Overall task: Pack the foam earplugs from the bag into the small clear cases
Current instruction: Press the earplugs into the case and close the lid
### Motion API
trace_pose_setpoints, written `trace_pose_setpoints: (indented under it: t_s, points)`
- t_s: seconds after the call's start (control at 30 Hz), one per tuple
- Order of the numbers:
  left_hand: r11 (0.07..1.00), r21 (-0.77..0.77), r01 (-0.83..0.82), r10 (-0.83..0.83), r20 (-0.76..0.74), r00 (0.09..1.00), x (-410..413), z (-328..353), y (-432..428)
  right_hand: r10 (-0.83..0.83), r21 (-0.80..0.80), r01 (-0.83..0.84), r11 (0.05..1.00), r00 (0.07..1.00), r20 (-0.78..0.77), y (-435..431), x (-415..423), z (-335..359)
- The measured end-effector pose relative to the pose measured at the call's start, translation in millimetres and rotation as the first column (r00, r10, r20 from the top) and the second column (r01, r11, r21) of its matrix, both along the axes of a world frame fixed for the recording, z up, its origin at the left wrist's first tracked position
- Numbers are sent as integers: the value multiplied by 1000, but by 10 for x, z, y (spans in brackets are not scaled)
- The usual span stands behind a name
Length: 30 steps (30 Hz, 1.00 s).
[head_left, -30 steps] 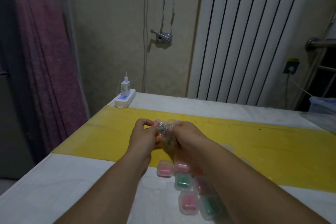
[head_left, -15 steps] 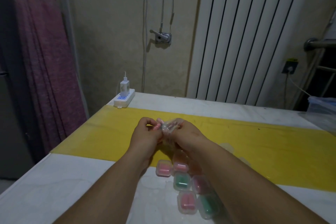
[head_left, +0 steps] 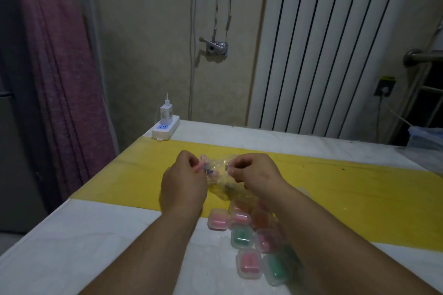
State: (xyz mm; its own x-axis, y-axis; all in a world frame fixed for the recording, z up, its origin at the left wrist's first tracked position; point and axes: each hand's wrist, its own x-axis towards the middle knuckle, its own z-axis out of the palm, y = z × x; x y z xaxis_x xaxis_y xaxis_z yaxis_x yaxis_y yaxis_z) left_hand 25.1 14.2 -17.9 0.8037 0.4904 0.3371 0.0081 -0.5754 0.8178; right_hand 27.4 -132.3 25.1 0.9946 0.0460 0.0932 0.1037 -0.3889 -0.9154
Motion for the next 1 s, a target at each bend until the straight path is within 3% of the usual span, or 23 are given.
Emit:
trace_pose_setpoints:
  t_s: [0.2, 0.3, 0.37, 0.43, 0.53, 0.63, 0.83, 1.0]
  points:
    - [991, 125, -47, 69, -175, 982, -21, 40, 12, -176, -13, 176, 984, 984, 4, -185, -93, -34]
    - [990, 119, -70, 73, -16, 997, -108, 162, -71, -184, 43, 184, 982, 983, -8, -295, -221, -35]
    - [992, 80, 95, -111, 213, 971, -167, 229, -150, -182, 59, 181, 982, 983, 9, -365, -316, -23]
    - [929, 87, 361, -369, 315, 874, -245, 271, -251, -179, 84, 176, 981, 984, 21, -436, -415, 4]
    - [787, 104, 608, -610, 277, 743, -335, 280, -378, -128, 129, 125, 984, 992, 19, -537, -556, 61]
    - [758, 101, 645, -650, 204, 732, -382, 273, -483, -80, 178, 81, 981, 997, -16, -637, -650, 110]
    - [685, -79, 725, -710, 153, 687, -497, 243, -569, -51, 292, 71, 954, 996, -77, -725, -709, 47]
    - [703, -260, 662, -626, 216, 750, -483, 268, -575, -81, 346, 97, 933, 995, -61, -745, -709, -22]
